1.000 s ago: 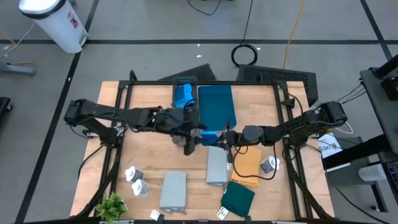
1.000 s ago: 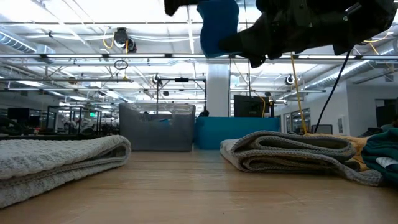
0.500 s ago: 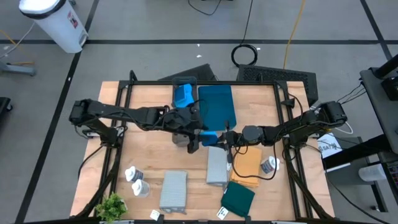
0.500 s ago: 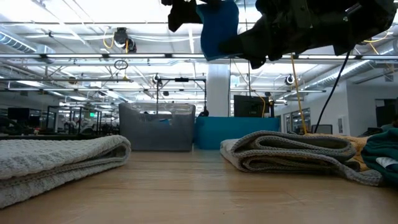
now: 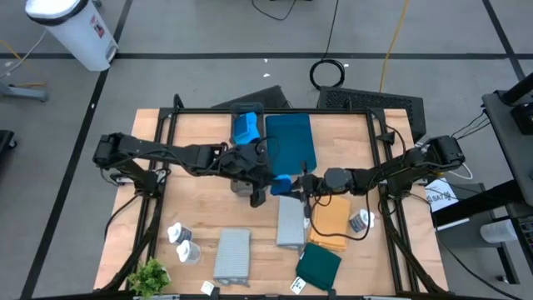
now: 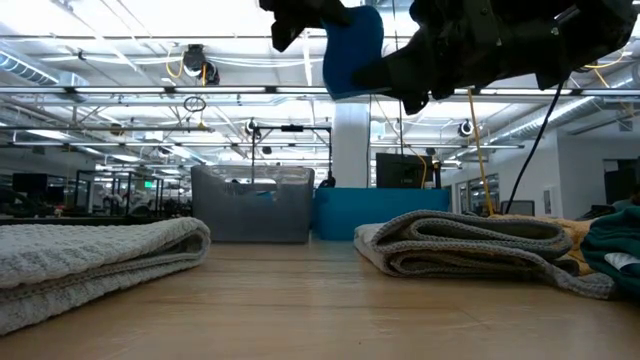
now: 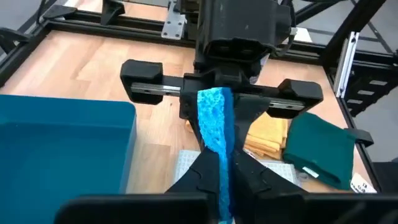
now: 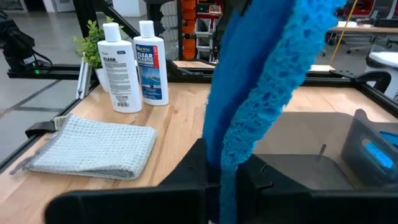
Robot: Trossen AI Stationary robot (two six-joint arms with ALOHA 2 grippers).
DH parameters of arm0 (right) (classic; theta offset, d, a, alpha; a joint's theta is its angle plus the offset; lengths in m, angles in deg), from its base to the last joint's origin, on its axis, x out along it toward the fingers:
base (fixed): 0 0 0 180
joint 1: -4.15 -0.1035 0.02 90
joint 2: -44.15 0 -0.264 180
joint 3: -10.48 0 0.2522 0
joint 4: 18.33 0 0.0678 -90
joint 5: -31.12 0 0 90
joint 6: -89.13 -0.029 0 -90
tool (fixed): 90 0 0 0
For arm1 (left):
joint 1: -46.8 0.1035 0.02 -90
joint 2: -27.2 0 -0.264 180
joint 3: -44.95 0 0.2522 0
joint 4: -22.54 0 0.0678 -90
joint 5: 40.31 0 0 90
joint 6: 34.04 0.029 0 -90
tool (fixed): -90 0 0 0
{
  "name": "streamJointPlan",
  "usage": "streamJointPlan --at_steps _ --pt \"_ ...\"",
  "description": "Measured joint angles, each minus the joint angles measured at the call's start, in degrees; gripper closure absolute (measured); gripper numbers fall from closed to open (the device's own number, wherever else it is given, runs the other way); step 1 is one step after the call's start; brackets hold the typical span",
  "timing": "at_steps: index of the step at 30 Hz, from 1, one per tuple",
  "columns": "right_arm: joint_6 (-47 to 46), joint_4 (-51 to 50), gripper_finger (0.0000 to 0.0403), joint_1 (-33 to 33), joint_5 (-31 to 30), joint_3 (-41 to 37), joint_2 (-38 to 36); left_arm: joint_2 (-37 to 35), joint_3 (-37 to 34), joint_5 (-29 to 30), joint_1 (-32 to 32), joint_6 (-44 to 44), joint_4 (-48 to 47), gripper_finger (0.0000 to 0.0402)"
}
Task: Pick & Place Kitchen Items
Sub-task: Put the blue sponge into the top black bin
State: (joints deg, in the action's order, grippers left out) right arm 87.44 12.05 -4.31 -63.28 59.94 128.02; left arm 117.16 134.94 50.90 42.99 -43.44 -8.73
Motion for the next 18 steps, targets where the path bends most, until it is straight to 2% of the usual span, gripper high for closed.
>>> streamJointPlan --at_steps 5,8,11,14,18 --pt "-0.7 -2.7 0.0304 0.4 0.0 0.0 -2.1 -2.6 0.7 0.1 0.6 0.4 -1.9 0.0376" --pt "-1.3 -6.8 0.0256 0.6 -0.1 0.0 -6.1 -5.0 2.2 0.3 1.8 0.7 -5.7 0.0392" --pt "-2.1 -12.4 0.0215 0.6 0.0 0.0 -10.8 -7.7 2.9 0.3 3.3 1.0 -7.6 0.0389" --pt "-2.1 -17.3 0.0187 0.6 0.0 0.0 -15.3 -9.5 3.0 0.2 5.4 4.1 -8.3 0.0384" --pt "-2.2 -22.6 0.0169 0.5 0.0 0.0 -19.8 -10.3 3.0 -1.2 10.4 8.4 -10.3 0.0394"
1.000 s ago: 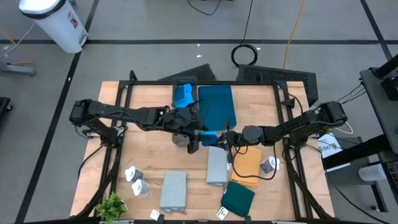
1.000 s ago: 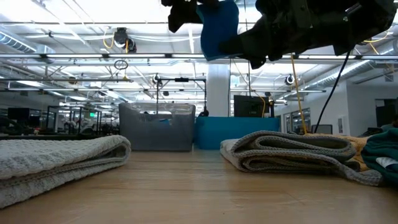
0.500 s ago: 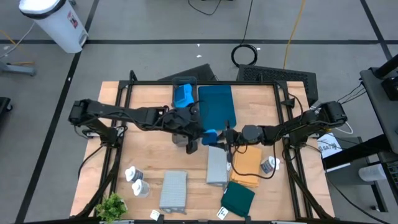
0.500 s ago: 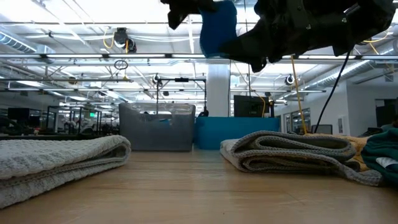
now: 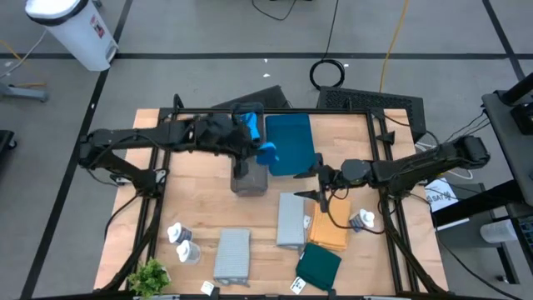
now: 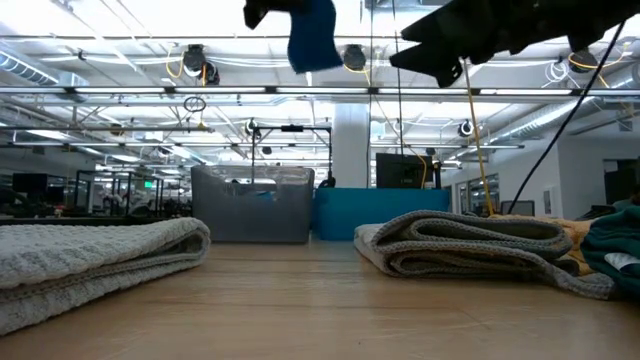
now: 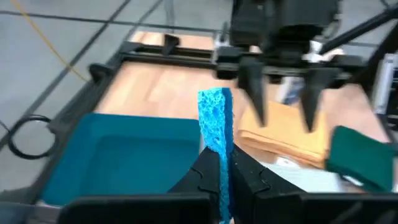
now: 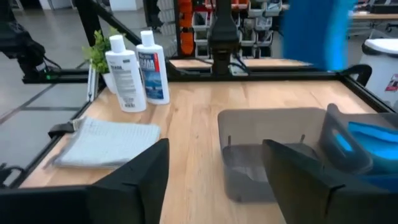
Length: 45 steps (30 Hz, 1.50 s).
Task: Pick & Place Kitchen Items
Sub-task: Put the blue sponge into the top black bin
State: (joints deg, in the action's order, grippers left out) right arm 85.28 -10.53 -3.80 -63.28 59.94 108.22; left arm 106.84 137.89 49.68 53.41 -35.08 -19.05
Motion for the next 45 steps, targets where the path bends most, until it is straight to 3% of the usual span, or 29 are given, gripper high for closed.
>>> streamJointPlan --at_steps 12,20,33,40,45 --pt "2.4 -7.2 0.0186 0.0 0.0 0.0 -4.4 5.2 -0.3 -19.8 23.6 7.5 -2.6 0.0389" --pt "3.7 -8.5 0.019 0.0 0.0 0.0 -4.4 12.3 -5.7 -28.2 33.3 8.3 3.1 0.039" --pt "5.4 -8.6 0.0191 0.0 -0.2 0.0 -4.4 21.9 -7.4 -26.1 34.7 11.1 4.5 0.0384" --pt "6.3 -8.6 0.0191 0.0 -0.2 0.0 -4.4 22.4 -7.4 -7.3 32.5 8.2 4.7 0.0373" --pt "6.3 -8.6 0.0191 0.0 -0.2 0.0 -4.4 22.4 -7.4 -0.9 30.9 8.5 5.1 0.0313"
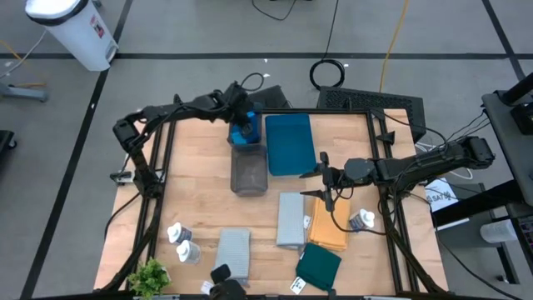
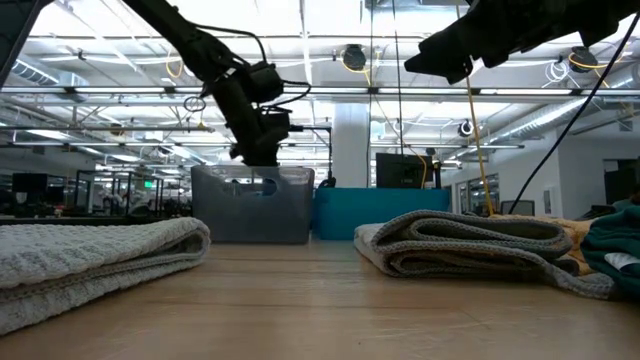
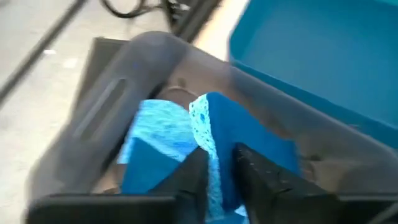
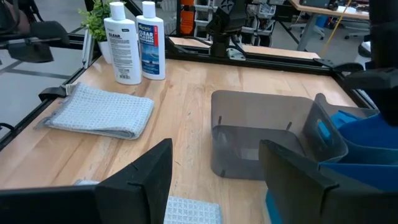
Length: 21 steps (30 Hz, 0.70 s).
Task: Pick & Place Kitchen Items
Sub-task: Put the blue sponge into the top black bin, then put the yellow towel into the blue bin
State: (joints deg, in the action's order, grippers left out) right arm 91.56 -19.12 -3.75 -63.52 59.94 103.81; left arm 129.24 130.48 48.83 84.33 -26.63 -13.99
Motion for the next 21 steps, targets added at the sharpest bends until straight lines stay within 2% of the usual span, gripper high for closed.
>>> streamJointPlan --at_steps 7,10,15,21 --pt "0.0 0.0 0.0191 0.0 0.0 0.0 0.0 0.0 1.1 14.3 -1.9 0.0 1.1 0.0201" --pt "0.0 0.0 0.0191 0.0 0.0 0.0 0.0 0.0 2.2 18.2 -2.7 -0.2 1.0 0.0163" --pt "-0.2 -0.7 0.0191 0.0 0.0 0.0 0.0 -0.7 5.7 19.0 -4.4 -1.0 -1.6 0.0123" --pt "-0.2 -1.6 0.0191 0.0 0.0 0.0 0.0 -5.6 11.6 16.6 -8.0 -4.5 -8.2 0.0102"
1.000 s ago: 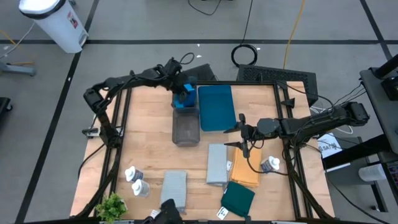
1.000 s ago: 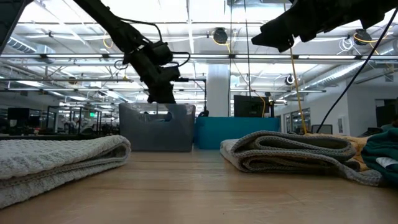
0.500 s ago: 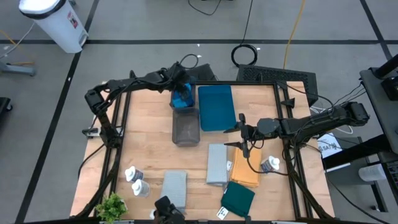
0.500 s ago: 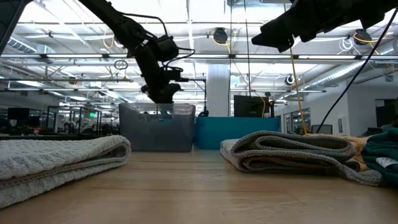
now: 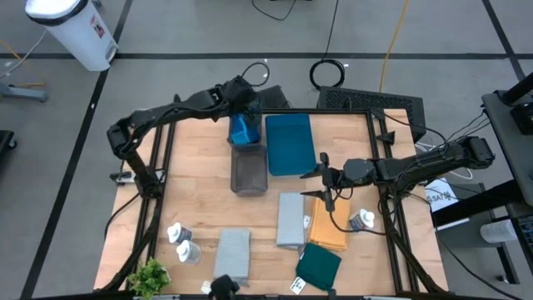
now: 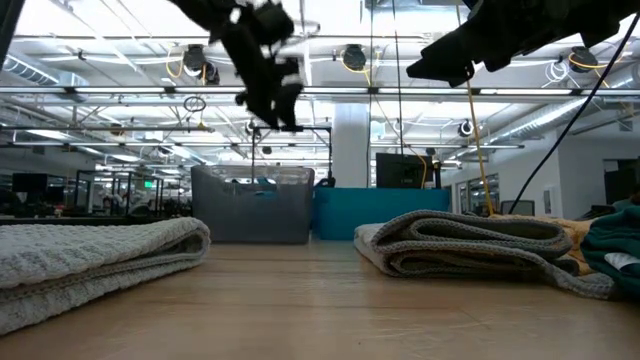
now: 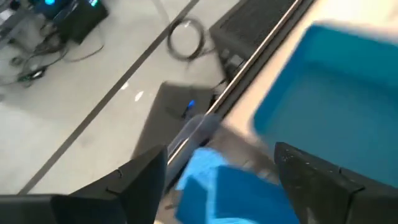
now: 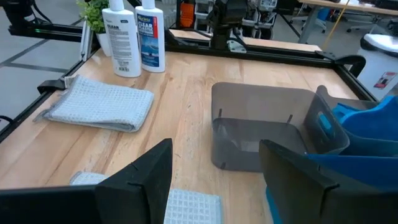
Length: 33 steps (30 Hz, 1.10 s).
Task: Pick & Place Kitchen Items
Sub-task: Put the yellow towel into the blue bin
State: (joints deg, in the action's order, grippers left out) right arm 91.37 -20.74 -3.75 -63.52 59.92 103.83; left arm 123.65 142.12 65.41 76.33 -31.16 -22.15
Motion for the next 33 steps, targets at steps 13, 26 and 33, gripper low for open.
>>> streamJointPlan --at_steps 13,26,33 --pt "-2.0 -0.6 0.019 0.0 0.2 0.0 -0.5 -24.1 -2.4 -15.3 -10.5 -1.7 -6.3 0.0096" --pt "-5.9 -0.5 0.019 -0.1 0.4 0.0 -1.5 -55.6 -35.7 -11.3 -18.9 -5.1 6.6 0.0093" --pt "-5.7 -0.5 0.019 -0.1 0.4 0.0 -1.5 -73.5 -55.2 -6.1 -19.7 -4.3 17.9 0.0093"
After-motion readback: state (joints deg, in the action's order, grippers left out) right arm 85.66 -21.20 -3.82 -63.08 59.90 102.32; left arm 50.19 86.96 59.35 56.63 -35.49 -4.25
